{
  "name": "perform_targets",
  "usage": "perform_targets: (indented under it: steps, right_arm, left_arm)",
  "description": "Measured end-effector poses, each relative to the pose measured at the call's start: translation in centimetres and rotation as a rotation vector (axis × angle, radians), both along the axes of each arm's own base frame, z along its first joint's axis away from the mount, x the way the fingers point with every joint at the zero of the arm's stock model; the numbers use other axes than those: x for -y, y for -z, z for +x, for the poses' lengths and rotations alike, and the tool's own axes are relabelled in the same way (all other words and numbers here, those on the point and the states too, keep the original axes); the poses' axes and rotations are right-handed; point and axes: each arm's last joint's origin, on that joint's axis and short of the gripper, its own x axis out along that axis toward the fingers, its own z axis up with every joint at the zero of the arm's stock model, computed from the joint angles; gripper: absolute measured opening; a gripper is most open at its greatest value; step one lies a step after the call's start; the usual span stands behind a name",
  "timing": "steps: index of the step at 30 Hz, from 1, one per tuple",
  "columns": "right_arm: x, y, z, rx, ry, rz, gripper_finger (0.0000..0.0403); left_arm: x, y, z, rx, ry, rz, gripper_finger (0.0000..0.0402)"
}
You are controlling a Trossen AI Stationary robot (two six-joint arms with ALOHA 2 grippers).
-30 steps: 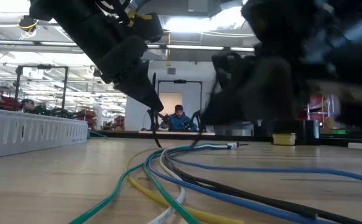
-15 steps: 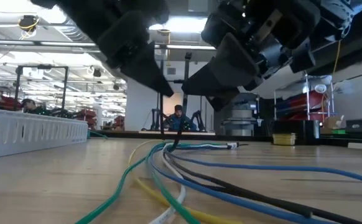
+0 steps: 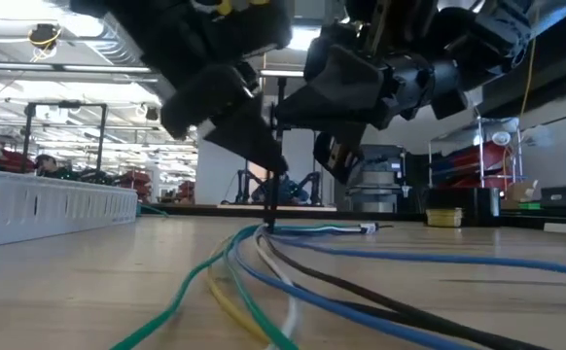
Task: Ziptie cables
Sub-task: Wrap the colored cables with the black zip tie
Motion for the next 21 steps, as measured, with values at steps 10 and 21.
perform_targets:
  steps: [10,21]
  right_arm:
    - [0.05,0.17,-0.13,-0.060,-0.023,0.071,0.0000]
    - [0.06,0.38,-0.23,-0.087,-0.021,0.072,0.0000]
  left_arm:
    - [0.23,0.01,0.66,-0.009,0.003,0.015,0.0000]
    - [0.24,0.02,0.61,-0.014,0.004,0.040,0.0000]
